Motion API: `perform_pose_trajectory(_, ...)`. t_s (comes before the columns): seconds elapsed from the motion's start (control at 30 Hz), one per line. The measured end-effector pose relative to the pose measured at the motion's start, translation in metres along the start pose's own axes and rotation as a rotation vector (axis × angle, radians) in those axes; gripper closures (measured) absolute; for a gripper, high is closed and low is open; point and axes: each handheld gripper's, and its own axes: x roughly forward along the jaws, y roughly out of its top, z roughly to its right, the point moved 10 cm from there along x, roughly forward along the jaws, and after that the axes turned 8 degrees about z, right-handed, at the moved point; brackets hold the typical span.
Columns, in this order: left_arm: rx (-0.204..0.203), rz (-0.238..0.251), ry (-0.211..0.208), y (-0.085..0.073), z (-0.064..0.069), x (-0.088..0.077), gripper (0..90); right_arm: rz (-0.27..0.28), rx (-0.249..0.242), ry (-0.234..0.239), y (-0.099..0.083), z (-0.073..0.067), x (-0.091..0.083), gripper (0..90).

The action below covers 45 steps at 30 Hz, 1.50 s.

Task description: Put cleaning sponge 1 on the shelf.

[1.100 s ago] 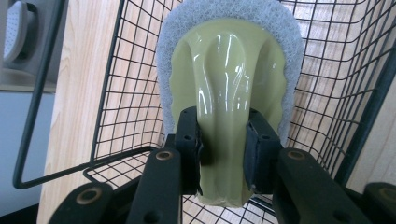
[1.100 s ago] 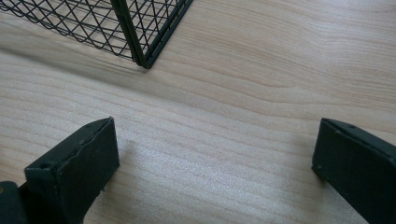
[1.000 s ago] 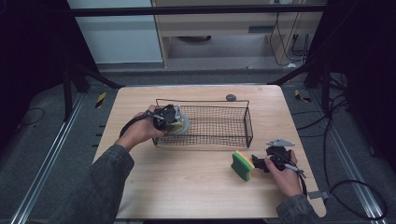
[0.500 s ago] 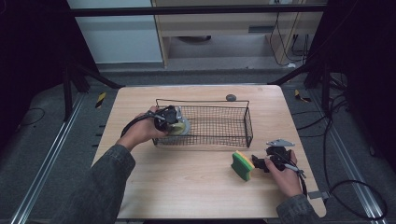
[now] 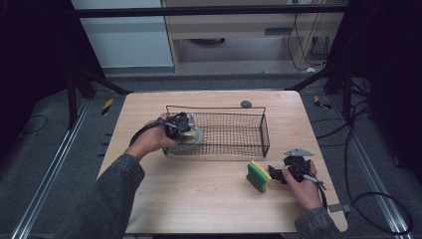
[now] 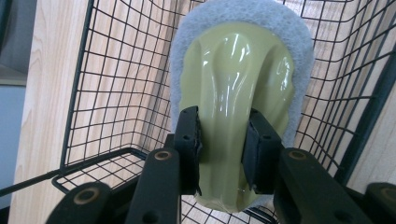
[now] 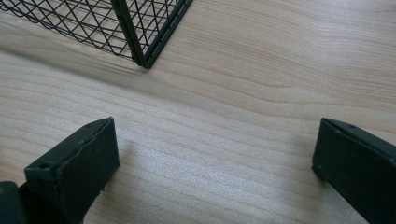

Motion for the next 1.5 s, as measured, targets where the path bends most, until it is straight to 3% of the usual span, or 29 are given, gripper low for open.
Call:
perform_pose_trajectory(0.47,-0.016,0.011,-0.001,0.002,-0.001,-0.001,66.8,0.0,0.0,0.0,0.0,0.0,0.0,0.7)
perform_pose_trajectory(0.77,-0.047,0.086,0.025,0.014,-0.005,-0.012,62.5,0.0,0.0,0.0,0.0,0.0,0.0,0.8)
perform_pose_trajectory(1.1,-0.073,0.125,0.068,0.022,-0.01,-0.019,59.6,0.0,0.001,0.0,0.0,0.0,0.0,0.7)
perform_pose_trajectory(1.27,-0.098,0.16,0.105,0.028,-0.012,-0.026,50.6,0.0,0.0,0.0,0.0,0.0,0.0,0.7)
perform_pose_trajectory(1.3,-0.123,0.183,0.123,0.031,-0.011,-0.029,47.1,-0.001,0.0,0.001,0.0,0.0,0.0,0.7)
perform_pose_trajectory(1.37,-0.135,0.191,0.138,0.032,-0.011,-0.031,39.4,-0.001,0.0,0.001,0.0,0.0,0.0,0.7)
perform_pose_trajectory(1.4,-0.156,0.208,0.149,0.034,-0.011,-0.033,39.4,-0.001,-0.001,0.001,0.0,0.0,0.0,0.7)
perform_pose_trajectory(1.43,-0.169,0.213,0.153,0.035,-0.01,-0.035,28.3,-0.001,0.0,0.001,0.0,0.0,0.0,0.7)
perform_pose_trajectory(1.47,-0.212,0.243,0.16,0.038,-0.009,-0.04,23.1,-0.001,0.0,0.001,0.0,0.0,0.0,0.7)
perform_pose_trajectory(1.5,-0.228,0.252,0.162,0.038,-0.008,-0.042,19.4,-0.001,0.0,0.001,0.0,0.0,0.0,0.7)
